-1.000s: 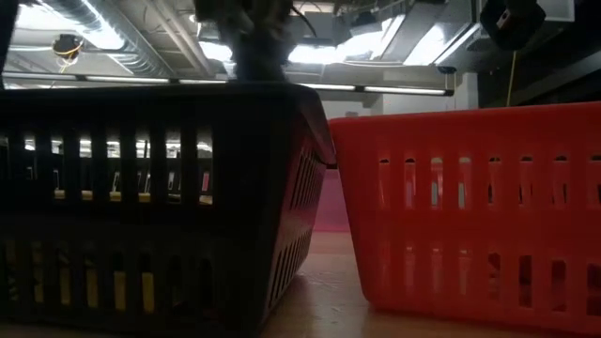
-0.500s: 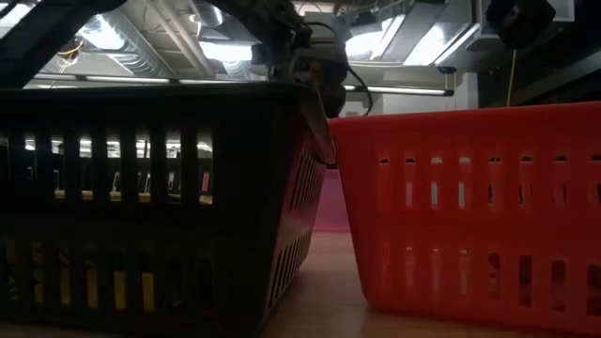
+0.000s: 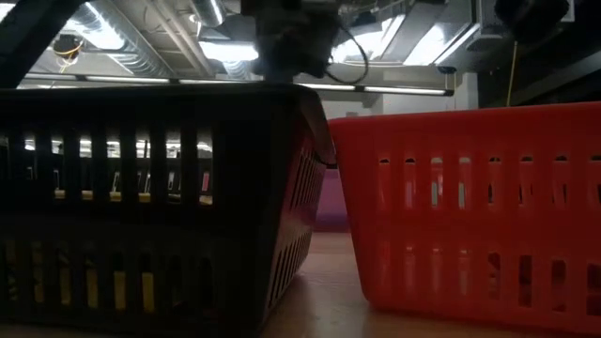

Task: Pick & Place School Supplies
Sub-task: Return to Home Position

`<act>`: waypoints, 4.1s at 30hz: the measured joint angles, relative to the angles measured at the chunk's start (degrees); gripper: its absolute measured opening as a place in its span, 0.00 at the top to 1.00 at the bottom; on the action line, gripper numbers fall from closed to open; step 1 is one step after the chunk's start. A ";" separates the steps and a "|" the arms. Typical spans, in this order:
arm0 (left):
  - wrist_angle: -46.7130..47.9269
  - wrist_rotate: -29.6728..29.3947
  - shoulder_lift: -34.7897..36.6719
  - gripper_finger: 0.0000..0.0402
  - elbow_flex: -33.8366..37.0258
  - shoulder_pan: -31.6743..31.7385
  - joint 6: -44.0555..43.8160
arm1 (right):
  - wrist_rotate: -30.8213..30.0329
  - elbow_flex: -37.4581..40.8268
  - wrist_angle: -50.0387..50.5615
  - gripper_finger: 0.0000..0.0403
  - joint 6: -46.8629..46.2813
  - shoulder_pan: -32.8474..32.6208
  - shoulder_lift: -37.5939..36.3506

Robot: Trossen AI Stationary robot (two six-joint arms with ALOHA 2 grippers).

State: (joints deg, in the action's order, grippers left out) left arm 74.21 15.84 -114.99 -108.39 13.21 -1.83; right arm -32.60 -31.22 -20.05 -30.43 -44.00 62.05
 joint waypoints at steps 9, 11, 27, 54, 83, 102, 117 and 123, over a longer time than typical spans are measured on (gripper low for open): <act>-22.62 -1.55 25.71 0.54 26.53 -6.41 -3.03 | -7.27 0.00 0.14 0.52 0.91 -8.80 0.01; -36.08 -3.13 34.22 0.56 38.40 -9.03 -6.13 | -11.07 0.00 0.10 0.52 0.91 -11.57 0.01; -116.74 -16.28 62.90 0.58 101.81 -17.18 1.75 | -23.09 0.00 -8.05 0.52 6.45 -19.00 0.24; -79.88 -9.37 100.71 0.74 107.90 -10.35 2.54 | -27.15 0.00 -15.14 0.52 14.60 -20.01 3.60; -76.04 -17.38 99.00 0.75 107.81 -11.66 -4.95 | 16.45 1.35 6.70 0.52 24.92 20.54 -1.33; -76.03 -17.48 98.99 0.75 107.71 -11.67 -4.93 | 52.73 30.32 -18.74 0.52 41.89 42.21 -21.45; -75.94 -17.53 98.98 0.75 107.71 -11.66 -4.93 | 45.73 30.36 17.23 0.52 36.26 42.20 -53.81; -75.94 -17.55 98.98 0.76 107.71 -11.67 -4.93 | 36.25 30.36 19.02 0.52 29.80 42.20 -58.41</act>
State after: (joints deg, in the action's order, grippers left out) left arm -1.74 -1.72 -16.01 -0.69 1.54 -6.76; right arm 3.65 -0.86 -1.03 -0.63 -1.80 3.64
